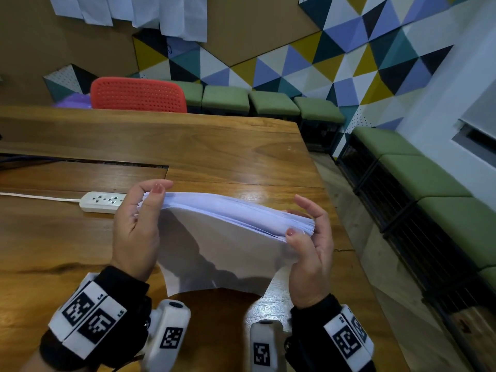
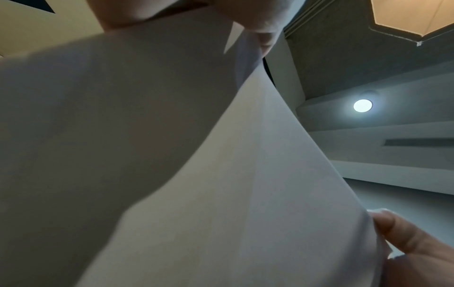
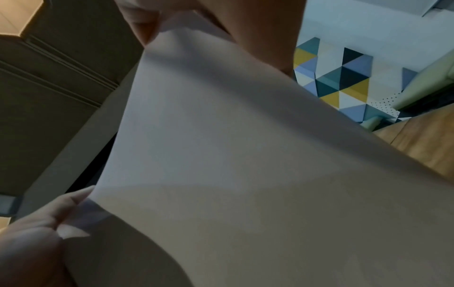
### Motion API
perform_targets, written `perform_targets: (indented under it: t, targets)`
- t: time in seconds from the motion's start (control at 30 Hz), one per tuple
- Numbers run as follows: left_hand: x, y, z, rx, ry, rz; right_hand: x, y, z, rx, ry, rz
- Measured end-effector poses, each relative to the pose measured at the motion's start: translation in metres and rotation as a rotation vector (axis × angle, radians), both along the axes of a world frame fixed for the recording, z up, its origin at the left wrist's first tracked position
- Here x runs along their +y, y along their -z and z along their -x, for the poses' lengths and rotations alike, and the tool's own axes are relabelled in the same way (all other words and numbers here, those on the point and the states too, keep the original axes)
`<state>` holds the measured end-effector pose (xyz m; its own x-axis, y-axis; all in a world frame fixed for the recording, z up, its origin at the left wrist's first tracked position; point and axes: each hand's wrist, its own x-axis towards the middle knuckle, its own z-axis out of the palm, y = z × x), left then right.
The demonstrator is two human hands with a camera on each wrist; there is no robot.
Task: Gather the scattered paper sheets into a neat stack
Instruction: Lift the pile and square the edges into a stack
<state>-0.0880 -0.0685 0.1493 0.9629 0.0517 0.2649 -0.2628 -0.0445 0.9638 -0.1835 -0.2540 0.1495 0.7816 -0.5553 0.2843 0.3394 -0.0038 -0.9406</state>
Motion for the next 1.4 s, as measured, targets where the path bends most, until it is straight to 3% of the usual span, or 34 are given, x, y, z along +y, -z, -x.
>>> perform_targets:
  t: [0.2, 0.73, 1.0, 1.13, 1.4]
  targets:
    - [0.001, 0.001, 0.0, -0.025, 0.003, -0.043, -0.005, -0.007, -0.003, -0.021, 0.087, 0.024]
    - [0.0, -0.008, 0.007, -0.105, 0.027, 0.062, -0.005, -0.009, -0.014, -0.008, 0.277, 0.161]
    - [0.0, -0.007, 0.0, -0.025, -0.053, 0.124, 0.002, -0.016, -0.022, 0.105, 0.169, -0.001]
    - [-0.003, -0.012, 0.0, 0.071, -0.011, 0.182, -0.001, -0.012, -0.026, 0.088, 0.155, -0.023]
    - [-0.009, -0.016, -0.002, 0.105, 0.043, 0.174, -0.001, -0.01, -0.027, 0.047, 0.147, -0.041]
